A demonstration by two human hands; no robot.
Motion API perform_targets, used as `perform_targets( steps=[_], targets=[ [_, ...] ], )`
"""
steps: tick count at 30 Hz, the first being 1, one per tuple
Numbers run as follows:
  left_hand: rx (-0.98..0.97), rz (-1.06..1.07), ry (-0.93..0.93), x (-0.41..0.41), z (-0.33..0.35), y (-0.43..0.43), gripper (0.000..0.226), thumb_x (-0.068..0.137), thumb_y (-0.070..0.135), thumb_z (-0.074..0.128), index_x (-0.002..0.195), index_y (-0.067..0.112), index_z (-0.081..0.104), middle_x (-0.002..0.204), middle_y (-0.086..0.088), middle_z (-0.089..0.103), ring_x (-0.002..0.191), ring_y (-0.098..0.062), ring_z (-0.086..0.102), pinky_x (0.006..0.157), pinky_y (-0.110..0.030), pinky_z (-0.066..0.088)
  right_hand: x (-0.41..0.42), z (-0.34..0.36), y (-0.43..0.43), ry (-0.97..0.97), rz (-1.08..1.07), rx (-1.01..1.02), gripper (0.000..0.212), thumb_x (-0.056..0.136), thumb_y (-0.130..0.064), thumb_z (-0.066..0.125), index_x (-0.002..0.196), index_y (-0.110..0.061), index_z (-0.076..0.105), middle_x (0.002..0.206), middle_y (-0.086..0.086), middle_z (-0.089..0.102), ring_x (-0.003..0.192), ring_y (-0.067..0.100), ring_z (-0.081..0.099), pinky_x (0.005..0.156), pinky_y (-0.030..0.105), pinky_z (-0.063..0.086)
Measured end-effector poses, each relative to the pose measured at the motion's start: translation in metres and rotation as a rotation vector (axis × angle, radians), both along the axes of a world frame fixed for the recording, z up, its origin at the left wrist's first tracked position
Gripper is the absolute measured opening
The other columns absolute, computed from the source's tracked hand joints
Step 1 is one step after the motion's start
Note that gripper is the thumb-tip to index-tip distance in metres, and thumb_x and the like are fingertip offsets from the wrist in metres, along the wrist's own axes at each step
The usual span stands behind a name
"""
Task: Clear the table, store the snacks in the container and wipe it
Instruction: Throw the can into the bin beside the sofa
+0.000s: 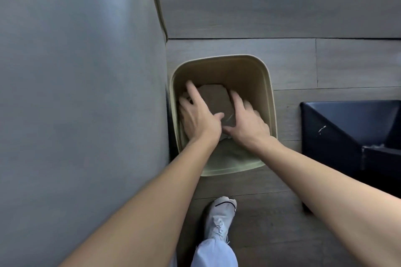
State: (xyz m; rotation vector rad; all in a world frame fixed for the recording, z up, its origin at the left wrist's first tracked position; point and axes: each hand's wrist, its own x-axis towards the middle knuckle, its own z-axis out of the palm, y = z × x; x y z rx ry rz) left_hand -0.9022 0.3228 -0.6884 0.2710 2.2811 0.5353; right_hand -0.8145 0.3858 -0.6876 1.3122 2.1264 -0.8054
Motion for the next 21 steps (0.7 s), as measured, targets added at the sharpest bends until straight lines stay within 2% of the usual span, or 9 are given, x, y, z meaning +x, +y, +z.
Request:
perform_targets(
  steps=[2,3,5,7,10,14,21],
  targets=[
    [-0.029,-0.155,0.042,0.005,0.005,-0.005,0.099,0.079,0.021,0.074,0.148,0.026,0.003,0.156,-0.016,0.010,0.143,-0.034,0.017,0.112,-0.044,0.030,0.003,0.006,-0.005,0.032,0.021,0.012,0.097,0.079,-0.035,0.071,0.148,-0.036,0.003,0.149,0.007,0.031,0.127,0.036,0.041,0.095,0.051,0.044],
    [-0.038,-0.237,0.066,0.006,0.010,-0.009,0.090,0.082,0.020,0.070,0.148,0.023,0.009,0.156,-0.016,0.011,0.144,-0.034,0.016,0.112,-0.044,0.030,0.005,0.013,-0.007,0.067,0.036,0.023,0.095,0.080,-0.032,0.070,0.149,-0.034,0.005,0.150,0.006,0.030,0.127,0.035,0.042,0.095,0.051,0.045],
    [-0.014,-0.380,0.132,0.004,0.029,-0.021,0.071,0.087,0.017,0.062,0.144,0.017,0.021,0.150,-0.014,0.026,0.139,-0.032,0.027,0.106,-0.043,0.037,0.009,0.034,-0.013,0.134,0.062,0.057,0.088,0.082,-0.029,0.069,0.149,-0.029,0.012,0.148,0.003,0.034,0.126,0.032,0.045,0.093,0.049,0.047],
    [0.045,-0.496,0.193,0.003,0.061,-0.036,0.060,0.089,0.015,0.056,0.142,0.015,0.026,0.141,-0.010,0.038,0.133,-0.030,0.036,0.103,-0.041,0.041,0.014,0.068,-0.020,0.157,0.075,0.117,0.083,0.083,-0.030,0.067,0.149,-0.025,0.016,0.147,0.002,0.037,0.127,0.029,0.045,0.095,0.046,0.046],
    [0.119,-0.633,0.197,0.002,0.136,-0.063,0.055,0.092,0.018,0.052,0.143,0.013,0.031,0.143,-0.008,0.040,0.134,-0.027,0.035,0.108,-0.039,0.037,0.025,0.139,-0.035,0.153,0.055,0.176,0.083,0.083,-0.038,0.066,0.149,-0.023,0.019,0.149,0.006,0.036,0.134,0.027,0.038,0.108,0.043,0.036],
    [0.074,-0.679,0.201,0.004,0.251,-0.100,0.051,0.093,0.025,0.051,0.141,0.016,0.037,0.144,-0.006,0.043,0.136,-0.027,0.036,0.111,-0.041,0.035,0.038,0.260,-0.059,0.199,-0.051,0.170,0.072,0.087,-0.045,0.058,0.148,-0.023,0.025,0.152,0.006,0.033,0.141,0.024,0.028,0.116,0.043,0.024],
    [0.081,-0.668,0.273,0.042,0.463,-0.135,0.046,0.092,0.036,0.049,0.134,0.017,0.044,0.139,-0.004,0.049,0.129,-0.024,0.044,0.107,-0.038,0.038,0.092,0.486,-0.108,0.502,-0.243,0.152,0.053,0.091,-0.042,0.055,0.140,-0.026,0.042,0.151,0.000,0.037,0.141,0.016,0.027,0.117,0.034,0.021]
  ],
)
